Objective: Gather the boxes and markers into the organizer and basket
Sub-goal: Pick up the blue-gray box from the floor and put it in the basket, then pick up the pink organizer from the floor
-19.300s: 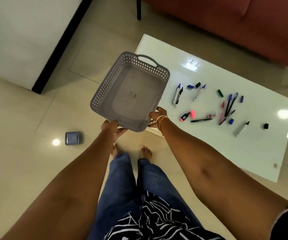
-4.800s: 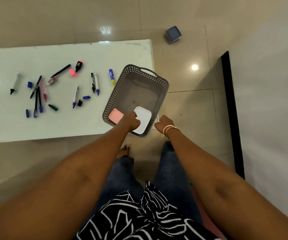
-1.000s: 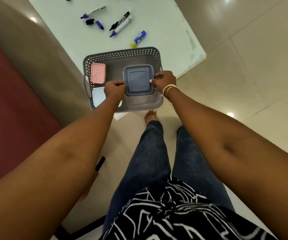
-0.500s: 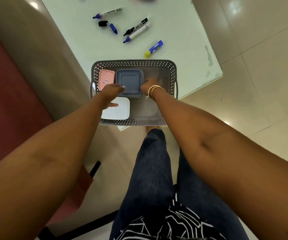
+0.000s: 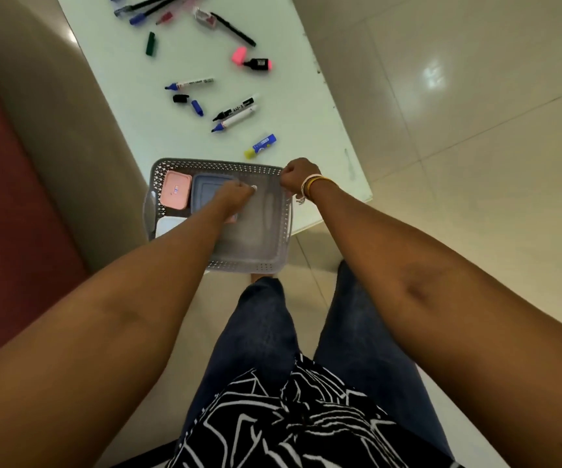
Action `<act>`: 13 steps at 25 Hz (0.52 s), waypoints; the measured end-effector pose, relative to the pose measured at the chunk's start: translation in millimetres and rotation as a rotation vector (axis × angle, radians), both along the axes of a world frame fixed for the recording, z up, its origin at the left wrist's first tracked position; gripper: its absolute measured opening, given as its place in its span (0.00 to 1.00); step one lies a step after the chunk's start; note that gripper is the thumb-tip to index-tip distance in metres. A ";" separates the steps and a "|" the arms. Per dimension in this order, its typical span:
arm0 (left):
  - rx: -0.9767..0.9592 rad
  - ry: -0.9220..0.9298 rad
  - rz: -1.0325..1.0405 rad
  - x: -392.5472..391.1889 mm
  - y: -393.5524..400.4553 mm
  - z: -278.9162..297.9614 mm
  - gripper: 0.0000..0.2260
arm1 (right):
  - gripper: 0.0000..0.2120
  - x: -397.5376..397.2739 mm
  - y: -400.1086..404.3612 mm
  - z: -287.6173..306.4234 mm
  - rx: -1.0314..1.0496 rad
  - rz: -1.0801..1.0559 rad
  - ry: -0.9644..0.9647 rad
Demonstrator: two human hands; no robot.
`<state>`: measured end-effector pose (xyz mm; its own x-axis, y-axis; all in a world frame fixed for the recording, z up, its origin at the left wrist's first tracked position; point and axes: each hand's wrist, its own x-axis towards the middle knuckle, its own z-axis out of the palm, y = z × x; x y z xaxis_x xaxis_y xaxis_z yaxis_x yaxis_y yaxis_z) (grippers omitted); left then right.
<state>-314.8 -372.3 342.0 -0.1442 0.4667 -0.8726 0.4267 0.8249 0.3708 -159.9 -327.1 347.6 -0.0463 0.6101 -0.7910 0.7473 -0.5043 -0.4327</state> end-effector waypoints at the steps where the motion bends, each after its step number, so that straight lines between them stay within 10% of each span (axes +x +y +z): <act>1: 0.010 0.006 0.011 17.8 6.9 -0.2 0.09 | 0.12 17.1 8.8 2.1 0.014 -0.003 0.004; 13: 0.129 0.024 0.214 233.6 116.8 39.3 0.11 | 0.13 219.5 133.7 31.8 0.094 0.224 -0.009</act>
<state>-81.2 -255.6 381.3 -0.2719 0.5302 -0.8031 0.2572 0.8442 0.4703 59.6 -193.5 379.4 -0.1820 0.6565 -0.7321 0.8401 -0.2832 -0.4627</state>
